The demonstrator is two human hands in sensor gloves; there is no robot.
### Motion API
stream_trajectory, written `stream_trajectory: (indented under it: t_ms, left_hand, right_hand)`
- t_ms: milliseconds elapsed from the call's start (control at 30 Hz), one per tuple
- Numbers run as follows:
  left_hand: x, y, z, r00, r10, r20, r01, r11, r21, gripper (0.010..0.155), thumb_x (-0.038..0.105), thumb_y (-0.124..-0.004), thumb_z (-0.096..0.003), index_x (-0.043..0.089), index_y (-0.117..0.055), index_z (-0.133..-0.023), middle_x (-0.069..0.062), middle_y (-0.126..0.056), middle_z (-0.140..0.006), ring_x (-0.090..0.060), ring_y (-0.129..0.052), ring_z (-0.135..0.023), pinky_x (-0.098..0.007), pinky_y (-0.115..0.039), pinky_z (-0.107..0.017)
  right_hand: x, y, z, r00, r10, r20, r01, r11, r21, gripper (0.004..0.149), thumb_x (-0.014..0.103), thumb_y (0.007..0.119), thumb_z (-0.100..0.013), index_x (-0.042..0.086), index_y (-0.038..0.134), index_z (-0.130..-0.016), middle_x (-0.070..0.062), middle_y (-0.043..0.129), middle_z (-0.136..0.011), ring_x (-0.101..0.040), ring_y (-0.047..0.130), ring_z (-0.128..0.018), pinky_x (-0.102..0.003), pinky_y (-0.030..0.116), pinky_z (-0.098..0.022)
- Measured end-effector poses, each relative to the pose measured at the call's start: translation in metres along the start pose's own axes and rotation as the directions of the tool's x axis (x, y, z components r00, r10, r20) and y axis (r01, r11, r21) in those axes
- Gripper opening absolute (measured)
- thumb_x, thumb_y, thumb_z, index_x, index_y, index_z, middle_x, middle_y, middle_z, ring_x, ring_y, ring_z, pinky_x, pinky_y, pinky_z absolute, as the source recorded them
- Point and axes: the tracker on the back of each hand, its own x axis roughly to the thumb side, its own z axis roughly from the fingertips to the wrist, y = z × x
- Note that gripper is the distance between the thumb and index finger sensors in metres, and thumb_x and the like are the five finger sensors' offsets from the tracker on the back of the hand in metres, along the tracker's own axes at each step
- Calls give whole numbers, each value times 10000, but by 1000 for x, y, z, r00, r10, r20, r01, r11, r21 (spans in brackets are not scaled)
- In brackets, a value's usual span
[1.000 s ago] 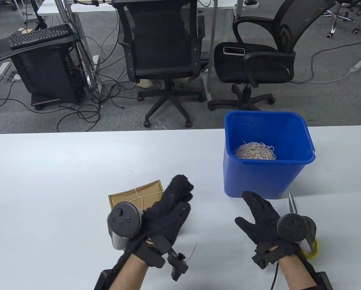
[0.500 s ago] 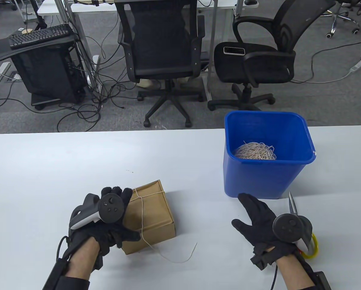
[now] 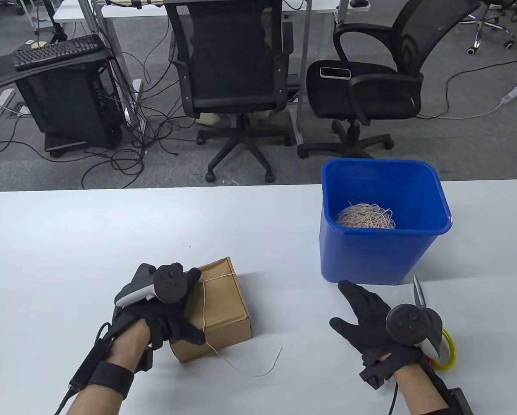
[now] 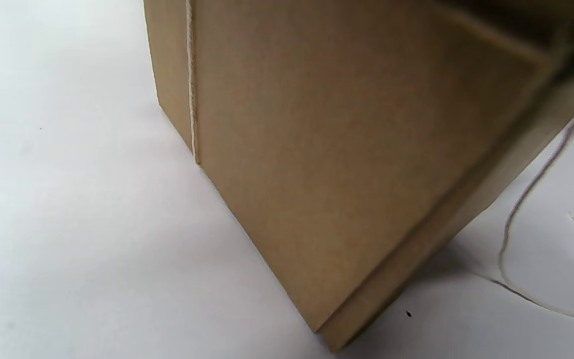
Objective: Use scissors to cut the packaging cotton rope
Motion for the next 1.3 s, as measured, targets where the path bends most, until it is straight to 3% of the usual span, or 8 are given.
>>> stream_trajectory:
  t_ms: [200, 333, 467, 667, 867, 1067, 1300]
  left_hand:
    - [5, 4, -15, 997, -70, 11, 71, 996, -57, 1397, 758, -965, -324, 240, 128, -1024, -344, 65, -1030, -664, -59, -949, -874, -359, -595]
    - [2, -1, -21, 997, -39, 65, 42, 998, -42, 1395, 728, -973, -349, 213, 142, -1011, -364, 186, -957, -670, 118, -901, -917, -358, -544]
    - [3, 0, -20, 996, -55, 70, 50, 996, 67, 1372, 705, -998, -335, 223, 72, -1047, -342, 15, -1045, -669, -91, -973, -831, -586, -556]
    - [5, 1, -15, 995, -70, 74, 57, 984, 166, 1331, 710, -1008, -321, 213, -32, -1077, -331, -142, -1074, -639, -250, -989, -815, -634, -515]
    - [19, 13, -5, 989, -133, 59, 116, 966, 231, 1315, 690, -1022, -319, 225, -60, -1087, -327, -185, -1083, -631, -281, -992, -821, -635, -501]
    - [52, 43, 14, 985, -113, 132, 71, 954, 291, 1314, 689, -1023, -322, 223, -63, -1091, -331, -172, -1084, -636, -267, -993, -825, -630, -505]
    - [123, 45, 17, 949, -125, 288, 46, 963, 267, 1320, 684, -1016, -335, 214, -38, -1085, -338, -140, -1081, -645, -235, -995, -834, -609, -515]
  right_hand:
    - [0, 2, 1, 1000, 9, -8, -9, 1000, 6, 820, 523, 841, -434, 80, 575, -1071, -317, 679, -1045, -596, 706, -857, -847, 507, -563]
    - [0, 7, 0, 1000, 15, -7, -14, 1000, 22, 818, 522, 841, -435, 76, 579, -1069, -316, 687, -1039, -596, 714, -851, -849, 520, -553]
    - [-1, 12, 0, 1000, 22, -11, -22, 999, 41, 814, 521, 839, -436, 74, 583, -1067, -315, 701, -1031, -594, 728, -841, -846, 537, -545]
    - [0, 10, 0, 1000, 9, 0, -9, 1000, 26, 810, 518, 838, -436, 68, 590, -1062, -314, 713, -1022, -593, 735, -834, -842, 541, -545]
    - [2, 1, 1, 1000, -18, 14, 18, 1000, -13, 808, 515, 840, -434, 63, 596, -1057, -315, 717, -1017, -593, 737, -830, -841, 537, -547]
    - [3, -15, 2, 999, -43, 21, 44, 997, -68, 807, 513, 843, -433, 64, 598, -1057, -313, 717, -1018, -592, 735, -832, -843, 529, -553]
    - [-4, -33, 6, 996, -88, -2, 87, 988, -128, 806, 509, 845, -435, 65, 595, -1059, -316, 711, -1022, -594, 725, -839, -846, 513, -561]
